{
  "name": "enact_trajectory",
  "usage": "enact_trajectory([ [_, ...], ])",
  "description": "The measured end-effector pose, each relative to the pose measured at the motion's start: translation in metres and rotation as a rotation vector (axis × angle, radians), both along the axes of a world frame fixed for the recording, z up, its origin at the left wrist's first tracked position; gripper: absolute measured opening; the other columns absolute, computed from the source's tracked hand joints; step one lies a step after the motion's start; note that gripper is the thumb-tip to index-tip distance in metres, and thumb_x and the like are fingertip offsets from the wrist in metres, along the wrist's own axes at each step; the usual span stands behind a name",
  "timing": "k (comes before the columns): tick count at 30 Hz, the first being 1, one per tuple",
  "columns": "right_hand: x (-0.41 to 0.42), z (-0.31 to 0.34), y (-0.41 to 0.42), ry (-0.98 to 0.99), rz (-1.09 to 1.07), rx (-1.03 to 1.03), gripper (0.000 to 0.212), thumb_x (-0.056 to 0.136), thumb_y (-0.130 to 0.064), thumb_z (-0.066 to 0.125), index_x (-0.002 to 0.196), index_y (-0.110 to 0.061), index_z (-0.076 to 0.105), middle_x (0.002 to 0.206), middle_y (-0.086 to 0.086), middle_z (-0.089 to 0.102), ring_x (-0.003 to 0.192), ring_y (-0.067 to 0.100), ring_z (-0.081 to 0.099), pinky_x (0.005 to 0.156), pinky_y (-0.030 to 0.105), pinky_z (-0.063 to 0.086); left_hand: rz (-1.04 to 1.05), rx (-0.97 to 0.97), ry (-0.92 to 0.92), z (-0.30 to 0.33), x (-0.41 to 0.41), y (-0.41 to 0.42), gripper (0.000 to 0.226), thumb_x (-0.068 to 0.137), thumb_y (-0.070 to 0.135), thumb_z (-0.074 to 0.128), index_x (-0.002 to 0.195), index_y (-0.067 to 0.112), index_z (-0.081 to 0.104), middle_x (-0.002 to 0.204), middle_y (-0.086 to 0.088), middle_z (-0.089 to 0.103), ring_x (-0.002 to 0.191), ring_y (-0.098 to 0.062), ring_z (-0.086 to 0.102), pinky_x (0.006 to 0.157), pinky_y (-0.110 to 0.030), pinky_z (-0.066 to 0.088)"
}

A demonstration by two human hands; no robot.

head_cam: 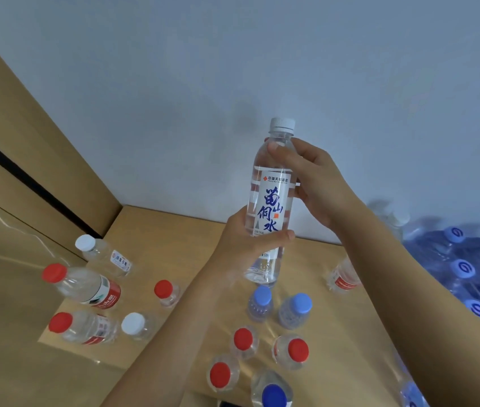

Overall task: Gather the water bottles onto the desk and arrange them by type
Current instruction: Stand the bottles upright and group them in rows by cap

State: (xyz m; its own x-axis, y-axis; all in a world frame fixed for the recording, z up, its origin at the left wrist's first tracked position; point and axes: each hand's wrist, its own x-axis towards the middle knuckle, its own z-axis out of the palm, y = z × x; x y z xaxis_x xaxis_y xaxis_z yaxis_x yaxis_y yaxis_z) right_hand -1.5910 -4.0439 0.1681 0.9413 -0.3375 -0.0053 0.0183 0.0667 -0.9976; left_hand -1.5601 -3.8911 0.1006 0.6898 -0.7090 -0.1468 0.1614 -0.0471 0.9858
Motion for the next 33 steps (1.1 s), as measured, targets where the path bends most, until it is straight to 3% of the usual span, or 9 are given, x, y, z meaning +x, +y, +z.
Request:
enact_trajectory([
  [4,-0.019,0.001,-0.026,0.046,-0.033,-0.039,0.034,0.093,-0.042,0.063,0.113,-0.014,0.066,0.1,-0.001,0.075,0.093,0.018,0.073,0.076,0.029,0.056,-0.047,0.054,-0.004,0.003,-0.008,-0.023,0.033,0.076,0.012,0.081,0.102,0.002,0.064,0.071,-0.013,0.069,0.062,-0.024,0.065,0.059,-0.03,0.055],
  [7,-0.034,0.003,-0.052,0.055,-0.041,-0.075,0.032,0.094,-0.04,0.062,0.115,-0.015,0.066,0.106,-0.004,0.075,0.098,0.016,0.072,0.08,0.028,0.057,-0.103,0.123,-0.045,0.003,-0.011,-0.045,0.032,0.076,0.021,0.084,0.099,0.01,0.064,0.076,-0.006,0.072,0.066,-0.019,0.069,0.062,-0.029,0.054],
  [13,-0.06,-0.004,-0.091,0.076,-0.077,-0.136,0.025,0.094,-0.032,0.064,0.116,-0.021,0.068,0.115,0.002,0.07,0.101,0.019,0.07,0.077,0.02,0.056,-0.218,0.282,-0.127,-0.002,-0.005,-0.087,0.052,0.075,0.033,0.085,0.118,0.018,0.058,0.099,0.001,0.073,0.091,-0.014,0.071,0.076,-0.027,0.055],
  [16,-0.068,-0.016,-0.104,0.097,-0.08,-0.182,0.021,0.093,-0.023,0.066,0.114,-0.022,0.067,0.114,0.007,0.068,0.1,0.019,0.07,0.086,0.026,0.057,-0.297,0.379,-0.134,-0.012,0.005,-0.103,0.056,0.078,0.028,0.084,0.124,0.015,0.055,0.112,-0.002,0.07,0.101,-0.015,0.068,0.086,-0.03,0.054],
  [19,-0.073,-0.029,-0.113,0.134,-0.104,-0.242,0.028,0.091,-0.02,0.07,0.118,-0.018,0.065,0.115,0.007,0.069,0.099,0.017,0.069,0.085,0.022,0.054,-0.312,0.419,-0.129,-0.03,0.011,-0.119,0.059,0.075,0.023,0.086,0.125,0.018,0.056,0.113,0.007,0.07,0.101,-0.006,0.067,0.082,-0.022,0.054],
  [23,-0.077,-0.055,-0.121,0.214,-0.133,-0.326,0.041,0.084,-0.018,0.077,0.123,-0.019,0.064,0.119,0.002,0.068,0.109,0.018,0.065,0.096,0.034,0.052,-0.327,0.471,-0.203,-0.058,0.01,-0.143,0.061,0.068,0.022,0.09,0.121,0.018,0.061,0.11,0.006,0.071,0.101,-0.01,0.066,0.08,-0.023,0.052],
  [27,-0.08,-0.084,-0.126,0.279,-0.198,-0.336,0.043,0.076,-0.017,0.084,0.112,-0.027,0.065,0.117,0.0,0.066,0.105,0.014,0.063,0.092,0.022,0.051,-0.28,0.516,-0.279,-0.088,0.002,-0.16,0.051,0.062,0.015,0.091,0.105,0.021,0.065,0.093,0.011,0.071,0.086,-0.005,0.066,0.065,-0.014,0.049],
  [31,-0.081,-0.107,-0.127,0.333,-0.244,-0.423,0.045,0.072,-0.017,0.087,0.105,-0.034,0.061,0.11,0.003,0.065,0.099,0.014,0.06,0.077,0.005,0.044,-0.293,0.585,-0.356,-0.11,-0.006,-0.174,0.057,0.061,0.012,0.088,0.111,0.013,0.062,0.104,-0.002,0.072,0.099,-0.019,0.067,0.083,-0.036,0.056],
  [33,-0.082,-0.116,-0.129,0.357,-0.255,-0.477,0.045,0.071,-0.018,0.087,0.111,-0.026,0.067,0.106,0.003,0.066,0.098,0.015,0.06,0.076,0.004,0.042,-0.289,0.594,-0.354,-0.119,-0.008,-0.179,0.059,0.061,0.01,0.087,0.113,0.013,0.061,0.106,-0.002,0.071,0.101,-0.02,0.066,0.084,-0.035,0.055],
])
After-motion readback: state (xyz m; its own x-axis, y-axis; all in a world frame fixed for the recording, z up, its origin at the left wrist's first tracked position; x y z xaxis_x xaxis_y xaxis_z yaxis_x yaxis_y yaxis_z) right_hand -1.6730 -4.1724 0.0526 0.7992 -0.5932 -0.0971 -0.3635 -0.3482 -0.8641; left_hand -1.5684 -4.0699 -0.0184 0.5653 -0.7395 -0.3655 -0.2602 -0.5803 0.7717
